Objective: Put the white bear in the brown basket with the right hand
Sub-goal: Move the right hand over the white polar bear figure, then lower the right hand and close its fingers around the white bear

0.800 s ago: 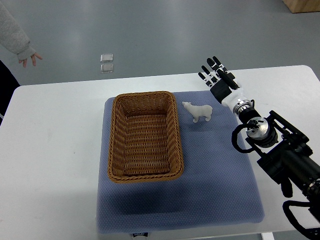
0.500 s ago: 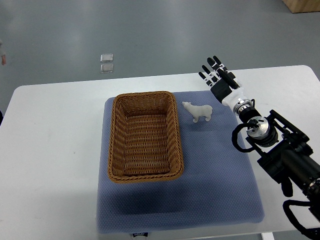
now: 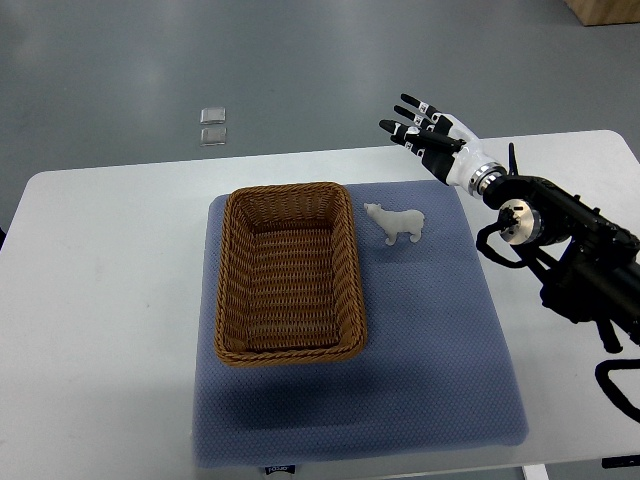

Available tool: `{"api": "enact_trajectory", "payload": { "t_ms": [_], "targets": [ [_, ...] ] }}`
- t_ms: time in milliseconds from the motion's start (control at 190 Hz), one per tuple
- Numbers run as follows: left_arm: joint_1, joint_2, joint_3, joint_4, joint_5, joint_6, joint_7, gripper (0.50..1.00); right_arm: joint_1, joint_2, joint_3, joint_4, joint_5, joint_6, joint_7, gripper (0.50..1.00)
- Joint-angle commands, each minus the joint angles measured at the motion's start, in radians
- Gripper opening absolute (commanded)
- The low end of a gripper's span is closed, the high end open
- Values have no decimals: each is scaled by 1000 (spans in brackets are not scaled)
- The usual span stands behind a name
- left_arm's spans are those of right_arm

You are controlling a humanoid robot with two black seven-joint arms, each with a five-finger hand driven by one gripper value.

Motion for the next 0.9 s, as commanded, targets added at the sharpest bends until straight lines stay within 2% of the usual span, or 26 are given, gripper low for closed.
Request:
{"api": "enact_trajectory", "payload": {
  "t_ms": [0,53,158,221,363,542,895],
  "targets": [
    [0,0,0,0,0,-3,0,1000,101,-72,-155,3,-145,18,-64,928],
    [0,0,0,-1,0,-4,0,1000,173,-117,-285,17,-250,70,-91,928],
    [0,0,0,-3,2,-4,0,1000,314,-176,-496,86,-421,142,-100,928],
    [0,0,0,-5,2,-4,0,1000,383,-203,-604,123,-478,165,-114,928],
    [0,0,-1,-5,2,-4,0,1000,562,-187,-879,155,-519,185,-217,928],
    [0,0,-1,0,0,-4,-2,1000,582,-150,-919,156,-487,196,-252,928],
    [0,0,0,0,0,-4,0,1000,542,-135,-919,159,-399,153,-291,924]
  ]
}}
